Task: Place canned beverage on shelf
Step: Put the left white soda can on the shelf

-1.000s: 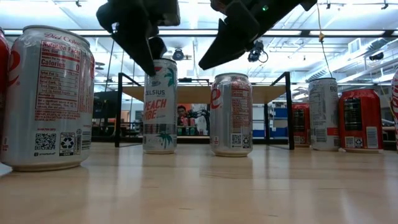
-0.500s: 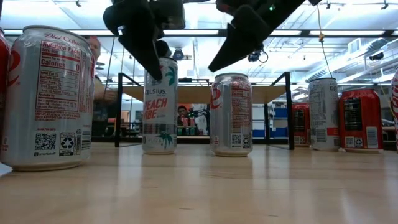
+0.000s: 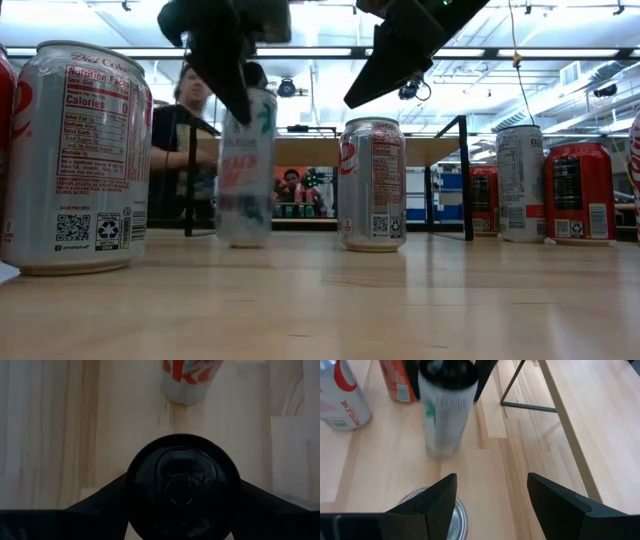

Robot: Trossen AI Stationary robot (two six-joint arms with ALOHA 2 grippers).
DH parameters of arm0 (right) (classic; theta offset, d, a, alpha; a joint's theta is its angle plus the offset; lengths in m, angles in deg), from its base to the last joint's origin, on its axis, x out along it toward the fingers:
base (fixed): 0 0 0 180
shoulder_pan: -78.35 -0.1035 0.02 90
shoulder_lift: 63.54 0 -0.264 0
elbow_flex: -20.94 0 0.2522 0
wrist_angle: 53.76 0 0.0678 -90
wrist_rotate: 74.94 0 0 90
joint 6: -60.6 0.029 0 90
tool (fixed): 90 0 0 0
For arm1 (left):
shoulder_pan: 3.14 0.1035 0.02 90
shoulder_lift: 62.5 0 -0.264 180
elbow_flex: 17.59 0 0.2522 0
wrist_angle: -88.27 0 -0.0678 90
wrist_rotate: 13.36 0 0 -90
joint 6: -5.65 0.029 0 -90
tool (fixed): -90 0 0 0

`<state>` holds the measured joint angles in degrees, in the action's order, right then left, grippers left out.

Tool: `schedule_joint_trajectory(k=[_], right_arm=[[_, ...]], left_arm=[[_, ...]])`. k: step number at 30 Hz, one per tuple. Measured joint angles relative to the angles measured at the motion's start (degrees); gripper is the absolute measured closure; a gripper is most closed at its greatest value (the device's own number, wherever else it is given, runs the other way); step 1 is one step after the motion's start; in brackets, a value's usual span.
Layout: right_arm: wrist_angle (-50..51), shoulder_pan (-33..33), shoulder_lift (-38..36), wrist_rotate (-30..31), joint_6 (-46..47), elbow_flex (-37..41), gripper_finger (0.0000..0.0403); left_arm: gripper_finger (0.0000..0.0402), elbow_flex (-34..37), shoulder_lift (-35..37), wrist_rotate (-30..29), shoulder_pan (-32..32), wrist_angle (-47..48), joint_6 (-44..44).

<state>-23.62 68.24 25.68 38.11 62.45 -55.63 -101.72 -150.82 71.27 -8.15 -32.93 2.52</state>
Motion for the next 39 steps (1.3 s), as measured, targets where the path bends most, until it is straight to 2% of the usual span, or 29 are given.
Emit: schedule_joint_trajectory(k=[4, 13, 19, 23, 31, 36, 39], right_arm=[[0.6, 0.0, -0.4, 0.0, 0.0, 0.0, 0.0151], [0.7, -0.3, -0.7, 0.0, 0.1, 0.0, 0.0151], [2.7, -0.4, -0.7, -0.2, 0.1, 0.0, 0.0151], [3.3, -0.4, -0.7, -0.2, 0.5, 0.0, 0.0151], [3.6, -0.4, -0.7, -0.2, 1.5, 0.0, 0.0151], [3.1, -0.4, -0.7, -0.2, 1.5, 0.0, 0.0151], [2.2, -0.3, -0.7, -0.2, 1.2, 0.0, 0.0151]], left_arm=[[0.0143, -5.7, 1.6, 0.3, 1.7, 5.5, 2.4], [0.0139, -16.0, 1.8, 6.3, 8.1, 17.4, 7.0], [0.0135, -24.3, 1.8, 7.5, 12.9, 23.8, 10.8], [0.0134, -29.1, 1.8, 10.6, 16.5, 24.1, 13.4], [0.0133, -30.5, 1.8, 13.2, 27.2, 26.2, 19.5], [0.0132, -30.5, 1.7, 17.3, 35.0, 24.9, 23.2], [0.0132, -30.7, 1.0, 17.6, 38.4, 24.1, 24.9]])
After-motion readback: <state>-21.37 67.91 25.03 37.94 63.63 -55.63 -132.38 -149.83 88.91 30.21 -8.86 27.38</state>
